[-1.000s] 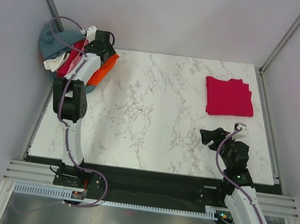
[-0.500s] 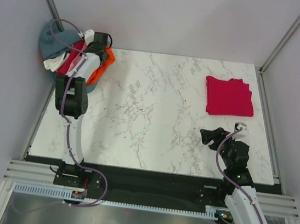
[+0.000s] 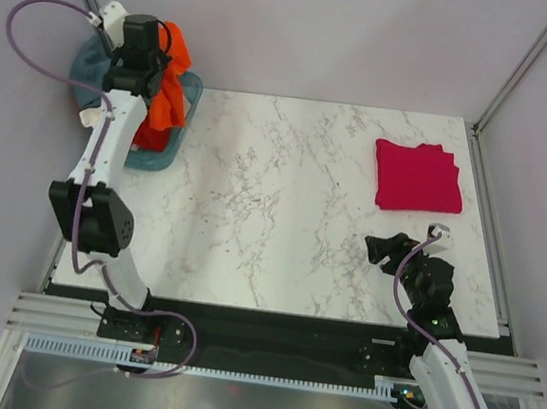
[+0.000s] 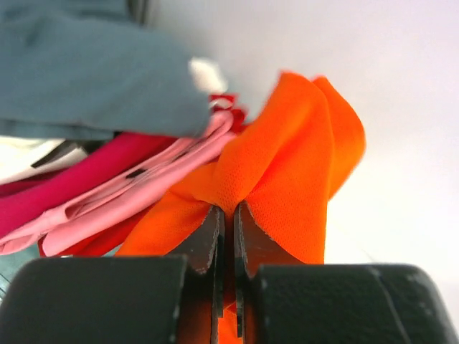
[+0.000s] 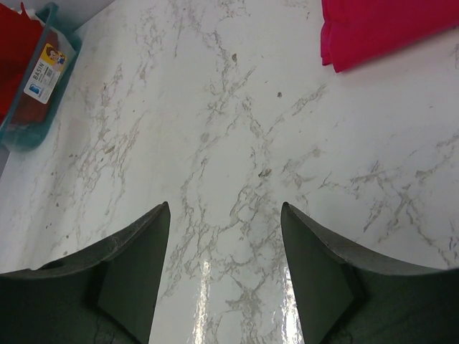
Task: Fold and stack the t-shirts
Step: Grab the tshirt from the pile, then move the tshirt to the center of the board
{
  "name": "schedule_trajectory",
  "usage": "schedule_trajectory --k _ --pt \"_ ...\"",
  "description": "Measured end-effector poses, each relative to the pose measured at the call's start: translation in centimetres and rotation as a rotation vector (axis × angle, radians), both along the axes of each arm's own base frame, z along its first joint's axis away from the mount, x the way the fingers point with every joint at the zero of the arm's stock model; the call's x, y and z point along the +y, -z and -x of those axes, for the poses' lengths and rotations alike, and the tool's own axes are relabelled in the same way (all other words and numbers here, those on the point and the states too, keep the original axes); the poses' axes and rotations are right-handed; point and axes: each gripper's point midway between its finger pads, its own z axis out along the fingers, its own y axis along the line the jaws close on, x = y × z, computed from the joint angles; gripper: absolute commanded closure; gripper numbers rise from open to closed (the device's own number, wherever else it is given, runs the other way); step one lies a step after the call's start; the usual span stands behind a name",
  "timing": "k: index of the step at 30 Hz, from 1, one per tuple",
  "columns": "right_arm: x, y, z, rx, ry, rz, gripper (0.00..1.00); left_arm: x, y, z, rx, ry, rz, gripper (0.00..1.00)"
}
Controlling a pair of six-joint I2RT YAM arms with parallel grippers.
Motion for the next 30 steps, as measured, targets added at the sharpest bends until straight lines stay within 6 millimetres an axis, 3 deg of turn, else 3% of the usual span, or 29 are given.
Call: schedule_trajectory --k 4,8,11,13,15,18,20,21,22,24,26,28,30 --pt "-0.1 0.0 0.0 -0.001 0.004 0.001 0.28 -1.9 -9.2 4.7 -0.208 0.092 0.073 0.98" --pt "-0.1 0.0 0.0 -0.001 0.006 0.001 0.28 -5.8 -17.3 10.6 -0.419 0.251 0.161 0.98" --pt "-0.1 0.0 0.0 -0.001 0.006 0.001 0.28 -10.8 -21.7 14.7 -0.54 0.428 0.242 0.98" --pt "-0.1 0.0 0.0 -0.001 0.006 0.001 0.28 -14.7 -23.1 17.0 -0.574 0.561 0.292 0.98" --pt "-0.1 0.0 0.0 -0.001 0.006 0.001 0.28 -18.9 -23.1 18.9 -0.574 0.695 0.335 0.98" --pt "-0.1 -0.1 0.0 -0.003 0.006 0.001 0.28 -24.6 -18.9 21.1 -0.485 0.864 0.387 0.9" --pt "-0.1 -0.1 0.0 -0.003 0.006 0.001 0.28 -25.8 -12.8 21.4 -0.368 0.876 0.408 0.55" --pt "-0.1 -0.1 0.0 -0.003 0.006 0.001 0.28 -25.7 -8.7 21.4 -0.298 0.858 0.417 0.37" --pt "-0.1 -0.1 0.0 -0.003 0.006 0.001 0.28 -25.6 -5.0 21.6 -0.224 0.837 0.423 0.13" --pt "-0.1 -0.1 0.0 -0.005 0.006 0.001 0.28 -24.8 4.1 22.6 -0.05 0.782 0.437 0.06" --pt "-0.1 -0.2 0.0 -0.008 0.006 0.001 0.28 -23.7 11.7 24.6 0.114 0.736 0.434 0.05" --pt "-0.1 -0.2 0.0 -0.011 0.006 0.001 0.28 -22.6 16.5 26.8 0.219 0.711 0.426 0.08" --pt "-0.1 -0.3 0.0 -0.015 0.005 0.001 0.27 -22.0 18.8 28.4 0.268 0.712 0.427 0.11"
